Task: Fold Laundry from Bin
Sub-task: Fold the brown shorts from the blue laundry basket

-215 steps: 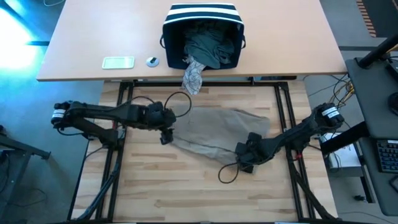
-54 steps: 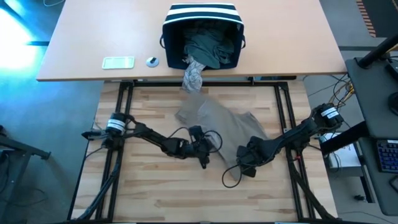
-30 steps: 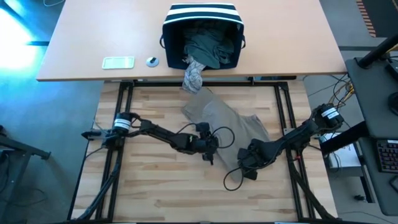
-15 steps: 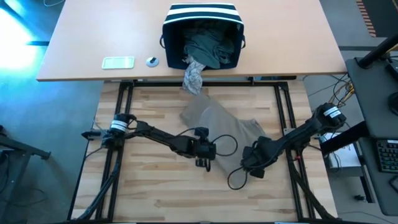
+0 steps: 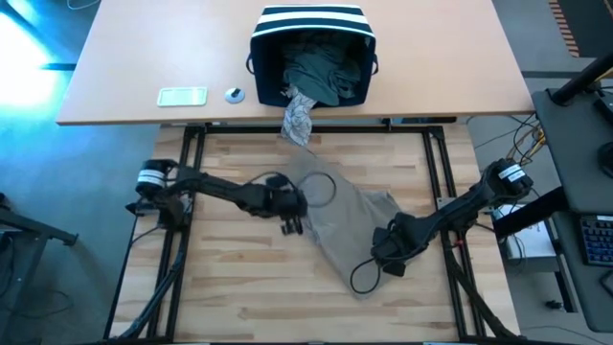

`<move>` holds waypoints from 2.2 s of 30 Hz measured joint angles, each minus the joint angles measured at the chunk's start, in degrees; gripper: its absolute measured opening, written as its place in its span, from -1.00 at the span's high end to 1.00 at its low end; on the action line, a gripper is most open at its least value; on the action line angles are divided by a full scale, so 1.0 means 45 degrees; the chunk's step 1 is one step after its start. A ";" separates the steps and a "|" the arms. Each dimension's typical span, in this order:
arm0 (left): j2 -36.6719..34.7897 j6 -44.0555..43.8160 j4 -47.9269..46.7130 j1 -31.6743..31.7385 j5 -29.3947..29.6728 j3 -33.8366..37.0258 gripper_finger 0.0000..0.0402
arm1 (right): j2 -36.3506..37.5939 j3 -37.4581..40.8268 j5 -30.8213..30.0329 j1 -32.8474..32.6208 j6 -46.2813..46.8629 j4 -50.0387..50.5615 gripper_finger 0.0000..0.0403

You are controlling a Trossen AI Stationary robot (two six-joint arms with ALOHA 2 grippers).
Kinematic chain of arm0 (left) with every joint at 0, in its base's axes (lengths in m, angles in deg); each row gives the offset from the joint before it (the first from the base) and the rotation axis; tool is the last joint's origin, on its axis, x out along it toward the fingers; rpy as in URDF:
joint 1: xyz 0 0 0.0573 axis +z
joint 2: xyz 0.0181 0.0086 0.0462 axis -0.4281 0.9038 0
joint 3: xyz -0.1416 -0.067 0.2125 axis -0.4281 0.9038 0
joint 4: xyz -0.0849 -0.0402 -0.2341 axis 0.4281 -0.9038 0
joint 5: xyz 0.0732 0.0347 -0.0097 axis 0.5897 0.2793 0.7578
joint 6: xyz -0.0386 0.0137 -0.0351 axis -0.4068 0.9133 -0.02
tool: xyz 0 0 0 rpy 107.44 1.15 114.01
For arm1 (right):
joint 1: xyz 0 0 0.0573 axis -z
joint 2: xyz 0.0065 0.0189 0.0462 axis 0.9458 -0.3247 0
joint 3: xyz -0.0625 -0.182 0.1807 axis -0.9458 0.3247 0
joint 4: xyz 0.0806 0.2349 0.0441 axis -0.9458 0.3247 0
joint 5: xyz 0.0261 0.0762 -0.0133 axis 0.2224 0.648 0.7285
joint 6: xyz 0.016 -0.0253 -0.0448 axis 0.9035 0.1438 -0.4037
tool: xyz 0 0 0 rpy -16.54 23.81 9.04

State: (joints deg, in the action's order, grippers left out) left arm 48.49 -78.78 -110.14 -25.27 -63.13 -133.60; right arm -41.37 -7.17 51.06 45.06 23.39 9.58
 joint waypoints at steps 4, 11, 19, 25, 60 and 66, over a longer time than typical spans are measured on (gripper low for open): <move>0.0148 -0.0784 0.2509 0.1429 -0.1185 0.1897 0.50 | 0.0000 0.0148 0.0077 -0.0075 0.0043 -0.0573 0.06; -0.0220 -0.0777 0.1045 0.2050 -0.1300 0.2905 0.62 | 0.0092 0.0271 0.0649 -0.0355 0.0739 0.2076 0.06; -0.2861 0.1946 -0.0287 0.0815 -0.1809 0.2003 0.66 | 0.1209 -0.0715 -0.0479 -0.0369 0.0841 0.2068 0.06; -0.4187 0.2139 0.1307 -0.0298 -0.2797 0.1847 0.66 | 0.2368 -0.0678 -0.2506 -0.0073 0.0580 0.0775 0.06; -0.3849 0.1662 0.2520 -0.0088 -0.4687 0.1968 0.66 | 0.1210 -0.0671 -0.5643 -0.0467 -0.0404 -0.3503 0.06; -0.1581 0.1340 0.1212 0.1146 -0.3188 0.2011 0.66 | -0.0680 -0.0092 -0.5213 -0.0112 0.0074 -0.4506 0.06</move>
State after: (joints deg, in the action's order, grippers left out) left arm 41.37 -72.75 -104.69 -20.11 -77.47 -124.55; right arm -44.43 -7.58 27.60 44.55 23.72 -10.69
